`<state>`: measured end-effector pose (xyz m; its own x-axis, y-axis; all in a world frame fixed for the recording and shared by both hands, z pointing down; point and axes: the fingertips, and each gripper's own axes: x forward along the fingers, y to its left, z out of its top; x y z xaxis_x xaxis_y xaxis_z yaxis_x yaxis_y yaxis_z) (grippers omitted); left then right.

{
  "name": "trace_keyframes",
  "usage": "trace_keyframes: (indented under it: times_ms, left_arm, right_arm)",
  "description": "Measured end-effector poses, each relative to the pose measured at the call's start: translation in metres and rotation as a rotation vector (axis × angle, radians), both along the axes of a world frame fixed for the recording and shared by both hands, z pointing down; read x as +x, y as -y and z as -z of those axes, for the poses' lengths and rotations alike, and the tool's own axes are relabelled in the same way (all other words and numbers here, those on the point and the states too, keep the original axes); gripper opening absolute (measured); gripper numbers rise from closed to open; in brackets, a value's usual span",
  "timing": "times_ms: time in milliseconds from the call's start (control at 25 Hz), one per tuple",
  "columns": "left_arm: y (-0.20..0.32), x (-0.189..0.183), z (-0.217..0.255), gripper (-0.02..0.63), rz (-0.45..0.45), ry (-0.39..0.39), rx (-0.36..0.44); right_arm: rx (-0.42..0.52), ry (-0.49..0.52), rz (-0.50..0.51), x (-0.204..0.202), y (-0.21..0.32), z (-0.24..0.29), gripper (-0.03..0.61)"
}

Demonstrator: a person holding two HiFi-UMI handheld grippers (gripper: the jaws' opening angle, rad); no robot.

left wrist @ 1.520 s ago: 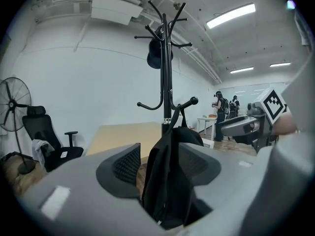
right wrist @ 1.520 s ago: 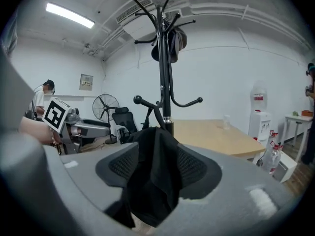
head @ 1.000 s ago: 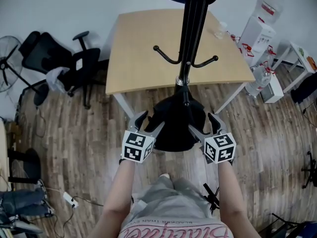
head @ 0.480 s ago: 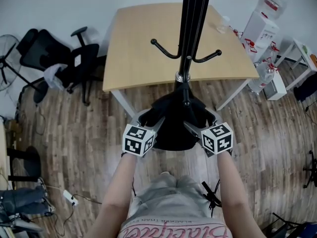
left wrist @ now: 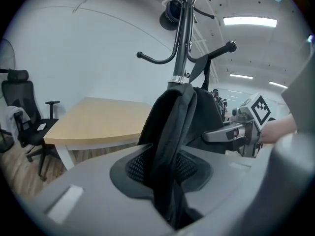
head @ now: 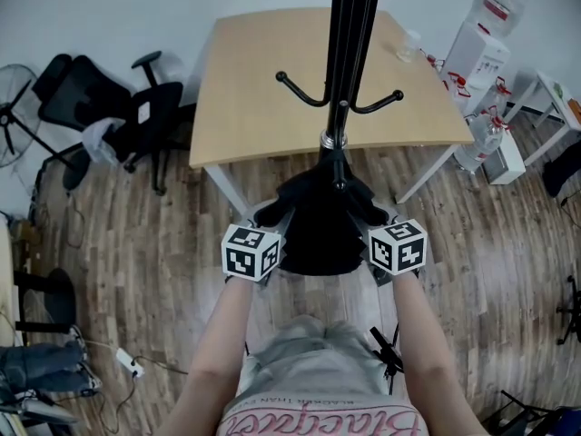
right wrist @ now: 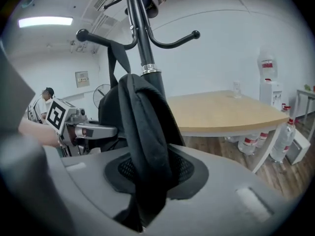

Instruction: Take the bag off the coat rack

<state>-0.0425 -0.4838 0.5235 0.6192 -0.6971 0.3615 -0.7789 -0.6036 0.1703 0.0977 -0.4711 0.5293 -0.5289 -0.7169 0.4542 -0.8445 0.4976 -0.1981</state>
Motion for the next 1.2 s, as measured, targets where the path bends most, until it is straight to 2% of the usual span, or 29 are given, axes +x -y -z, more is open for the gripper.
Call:
trace_keyframes:
  times_ms: [200, 400, 800, 1200]
  left_arm:
    - [-0.01, -0.003, 0.011, 0.091, -0.012, 0.016, -0.004]
    - [-0.024, -0.007, 0.023, 0.087, 0.012, -0.017, -0.008]
    - [-0.053, -0.007, 0.045, 0.084, 0.011, -0.015, -0.01]
    - [-0.08, -0.012, 0.069, 0.081, 0.057, -0.014, 0.01]
  right_arm:
    - [0.009, -0.017, 0.01, -0.004, -0.011, 0.008, 0.087]
    - [0.011, -0.023, 0.015, -0.009, -0.026, 0.02, 0.083]
    - [0.01, -0.037, 0.033, -0.01, -0.055, 0.04, 0.081]
    - [0.031, -0.067, 0.07, -0.015, -0.077, 0.064, 0.08]
